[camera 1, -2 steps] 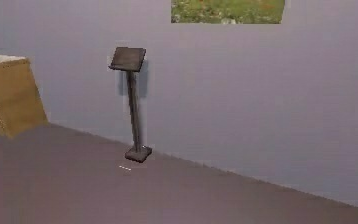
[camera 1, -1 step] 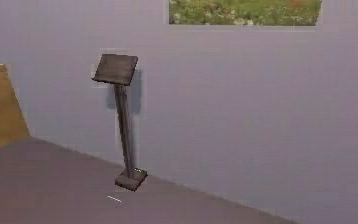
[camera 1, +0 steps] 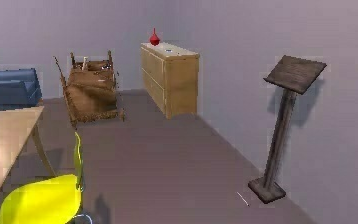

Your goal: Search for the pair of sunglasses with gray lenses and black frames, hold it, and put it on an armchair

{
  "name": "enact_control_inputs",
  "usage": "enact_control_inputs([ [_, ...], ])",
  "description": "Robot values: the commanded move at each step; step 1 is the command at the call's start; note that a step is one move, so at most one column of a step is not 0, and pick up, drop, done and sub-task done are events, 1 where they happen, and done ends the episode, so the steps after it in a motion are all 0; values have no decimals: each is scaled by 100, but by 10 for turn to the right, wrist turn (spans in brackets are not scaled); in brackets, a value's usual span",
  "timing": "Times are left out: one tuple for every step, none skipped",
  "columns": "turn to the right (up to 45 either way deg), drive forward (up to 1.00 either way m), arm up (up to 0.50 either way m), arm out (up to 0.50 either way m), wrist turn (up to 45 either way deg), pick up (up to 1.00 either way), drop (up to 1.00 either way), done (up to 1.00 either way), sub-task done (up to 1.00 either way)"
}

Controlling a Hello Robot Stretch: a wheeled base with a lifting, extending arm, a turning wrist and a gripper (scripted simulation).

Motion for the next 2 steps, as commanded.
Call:
enact_control_inputs([
  [-60, 0, 0, 0, 0, 0, 0, 0, 0],
  [0, 100, 0, 0, 0, 0, 0, 0, 0],
])
